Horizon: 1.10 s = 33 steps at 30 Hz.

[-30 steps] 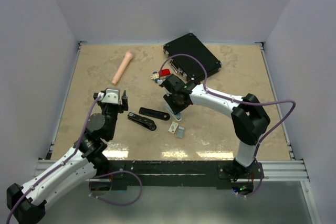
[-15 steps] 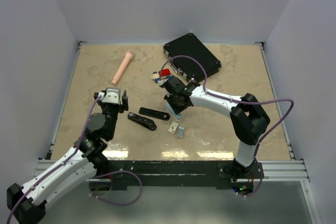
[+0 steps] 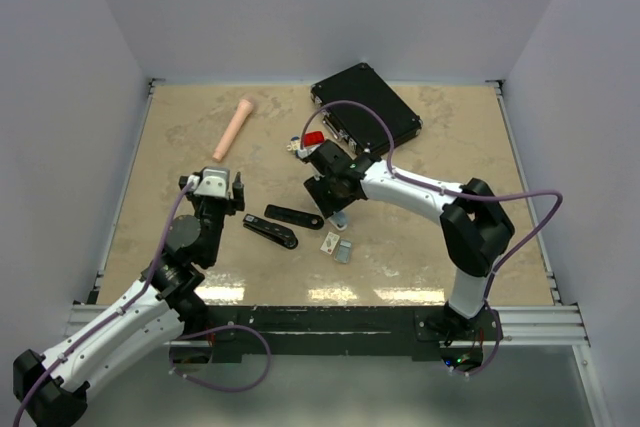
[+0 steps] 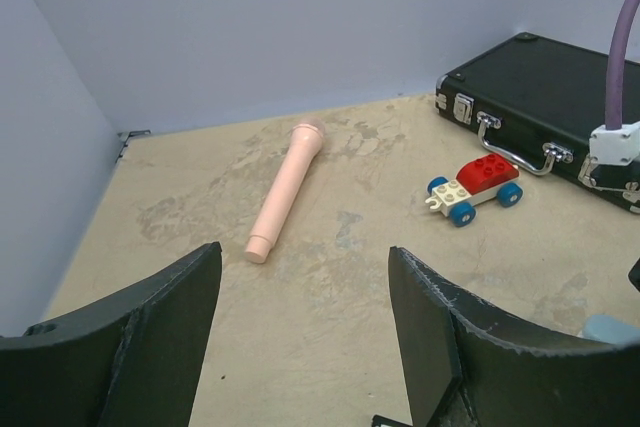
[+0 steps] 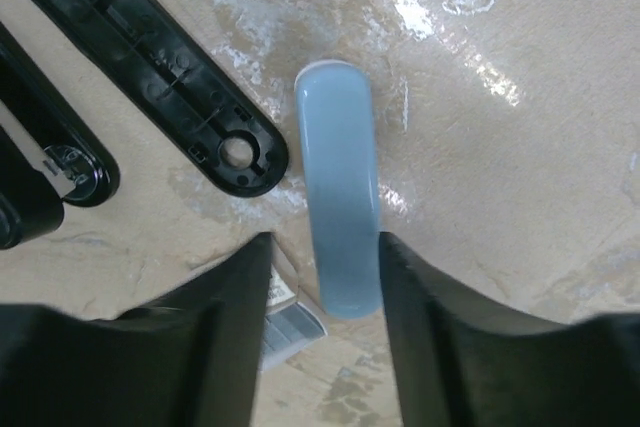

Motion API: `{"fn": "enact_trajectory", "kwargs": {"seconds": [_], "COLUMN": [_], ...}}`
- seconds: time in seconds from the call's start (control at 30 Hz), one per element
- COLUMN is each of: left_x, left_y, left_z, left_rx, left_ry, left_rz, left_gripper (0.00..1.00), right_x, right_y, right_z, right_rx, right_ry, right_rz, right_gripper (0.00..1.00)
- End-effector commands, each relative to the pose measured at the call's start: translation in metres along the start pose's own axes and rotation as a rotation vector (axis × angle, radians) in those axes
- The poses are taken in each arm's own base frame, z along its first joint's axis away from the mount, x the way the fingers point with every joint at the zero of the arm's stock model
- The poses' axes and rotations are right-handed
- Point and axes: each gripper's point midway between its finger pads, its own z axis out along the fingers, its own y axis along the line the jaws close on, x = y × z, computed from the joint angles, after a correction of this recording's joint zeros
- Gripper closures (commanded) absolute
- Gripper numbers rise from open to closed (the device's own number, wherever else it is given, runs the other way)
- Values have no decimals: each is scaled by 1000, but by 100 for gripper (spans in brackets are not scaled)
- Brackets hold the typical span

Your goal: Load the staples into the stapler

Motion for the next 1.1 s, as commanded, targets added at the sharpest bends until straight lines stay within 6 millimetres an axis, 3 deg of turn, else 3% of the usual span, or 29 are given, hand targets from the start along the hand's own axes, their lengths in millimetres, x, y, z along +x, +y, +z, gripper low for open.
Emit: {"fn": "enact_trajectory", "kwargs": {"seconds": [0.0,0.07,0.2,0.47,0.67,0.8,0.97,1.07], "left_x": [-13,-13,-14,-14,-15,-15,-15,-15], "left_y": [4,5,5,4,5,6,6,5], "left_z": [1,1,0,-1,-1,-1,-1,-1], "left_rx": [-12,-12,-12,-4,-8,-9,-9,-6], "left_ry": [-39,-40,-44,-47,-47,-47,-46,-45], "left_rz": [-17,-18,-22,-24,-28,-30,-28,-28], "left_gripper": [28,28,27,27,28,27,27,27], "right_x": [-25,-34,-32,-12,5,9,20,29], "right_y": [5,6,7,9,8,2,-27,-52], "right_z": [-34,-40,-32,-8,8,12,11,8], "right_rx": [-6,-13,-15,-24,-20,-1,66,111], "right_ry": [-49,-72,-49,27,76,83,101,116], "right_rz": [9,10,-2,-26,-30,-20,25,67], "right_gripper": [40,35,28,30,39,53,68,69]}}
